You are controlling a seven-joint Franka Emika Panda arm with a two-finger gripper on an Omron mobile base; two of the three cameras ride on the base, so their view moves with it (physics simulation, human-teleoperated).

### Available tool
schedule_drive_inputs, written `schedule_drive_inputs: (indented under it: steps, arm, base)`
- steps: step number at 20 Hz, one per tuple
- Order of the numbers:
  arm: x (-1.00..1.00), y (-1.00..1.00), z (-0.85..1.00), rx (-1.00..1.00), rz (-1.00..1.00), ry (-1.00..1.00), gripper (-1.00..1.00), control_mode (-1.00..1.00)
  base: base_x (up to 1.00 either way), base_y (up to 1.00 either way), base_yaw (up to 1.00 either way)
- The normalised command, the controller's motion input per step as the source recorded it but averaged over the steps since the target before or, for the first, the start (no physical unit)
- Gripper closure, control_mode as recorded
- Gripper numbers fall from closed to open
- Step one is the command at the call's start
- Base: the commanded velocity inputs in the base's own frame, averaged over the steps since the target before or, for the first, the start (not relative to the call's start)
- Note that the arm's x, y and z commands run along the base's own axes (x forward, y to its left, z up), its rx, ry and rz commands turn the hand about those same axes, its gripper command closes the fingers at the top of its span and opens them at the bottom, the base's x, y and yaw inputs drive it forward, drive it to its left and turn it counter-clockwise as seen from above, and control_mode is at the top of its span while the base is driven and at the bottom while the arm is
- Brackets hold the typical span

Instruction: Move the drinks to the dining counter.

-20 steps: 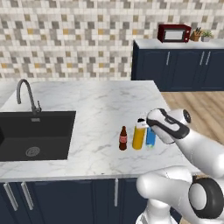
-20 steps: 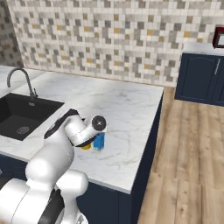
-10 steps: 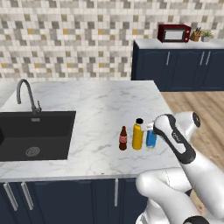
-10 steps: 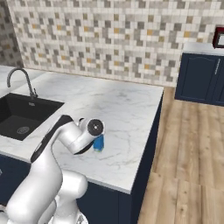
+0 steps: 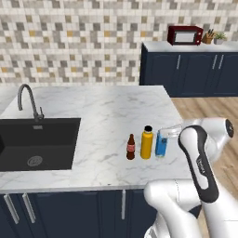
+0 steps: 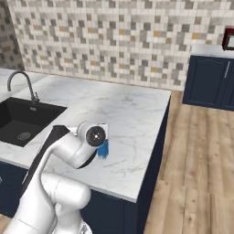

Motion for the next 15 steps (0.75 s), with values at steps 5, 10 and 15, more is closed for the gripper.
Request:
schedule_drive_inputs:
  steps: [5,10,15]
  arm:
    - [-0.82,-0.70,0.72,0.00,0.03,-0.14,-1.00,-1.00]
    - [-0.56,-0.67,0.92,0.00,0.08,-0.18,-1.00,-1.00]
    - [-0.11,-0.39,0.92,-0.01,0.05,-0.08,-1.00,-1.00]
  base:
    - [0.00,0.00,0.00]
    - [0.00,0.00,0.00]
    - [0.00,0.00,0.00]
